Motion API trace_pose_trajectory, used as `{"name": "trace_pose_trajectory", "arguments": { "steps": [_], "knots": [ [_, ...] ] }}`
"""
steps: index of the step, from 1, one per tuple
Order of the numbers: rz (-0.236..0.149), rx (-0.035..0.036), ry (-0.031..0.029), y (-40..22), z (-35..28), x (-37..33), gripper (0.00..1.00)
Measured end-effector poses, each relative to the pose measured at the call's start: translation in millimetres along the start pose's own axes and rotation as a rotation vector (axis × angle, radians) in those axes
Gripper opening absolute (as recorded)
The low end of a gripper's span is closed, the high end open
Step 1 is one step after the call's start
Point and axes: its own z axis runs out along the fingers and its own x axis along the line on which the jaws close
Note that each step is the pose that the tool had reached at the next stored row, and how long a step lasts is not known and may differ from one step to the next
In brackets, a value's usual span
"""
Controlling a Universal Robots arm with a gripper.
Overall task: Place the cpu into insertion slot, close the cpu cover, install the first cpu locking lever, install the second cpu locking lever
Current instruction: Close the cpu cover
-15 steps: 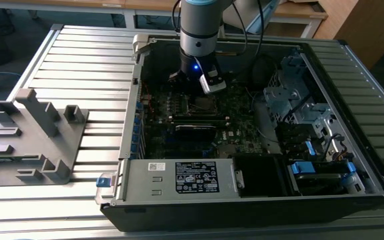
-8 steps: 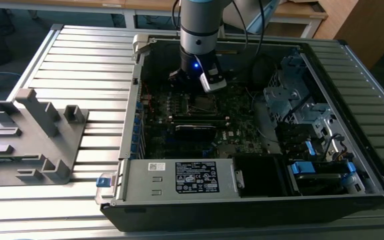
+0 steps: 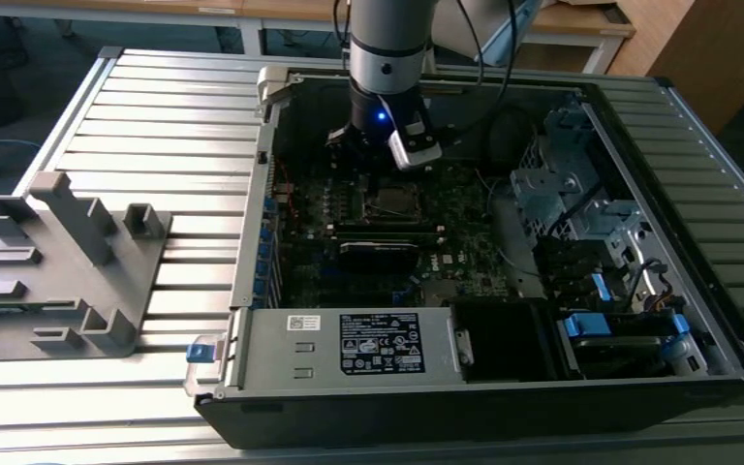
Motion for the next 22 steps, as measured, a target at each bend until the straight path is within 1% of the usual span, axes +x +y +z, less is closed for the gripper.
{"name": "trace_pose_trajectory", "arguments": {
  "steps": [1, 9, 11, 15, 20, 22],
  "knots": [
    [0.0, 0.0001, 0.0, 0.0, -0.9, 0.0, 0.1],
    [0.0, -0.0001, -0.0007, 0.0, -0.9, -0.1, 0.1],
    [0.0, 0.0, -0.0007, 0.2, -0.9, -1.2, 0.1],
    [0.0, -0.0001, -0.0007, 0.8, -0.7, -6.7, 0.1],
    [0.0, -0.0001, -0.0007, 1.9, -0.5, -17.4, 0.1],
    [0.0, -0.0002, -0.0007, 2.3, -0.4, -20.6, 0.1]
  ]
}}
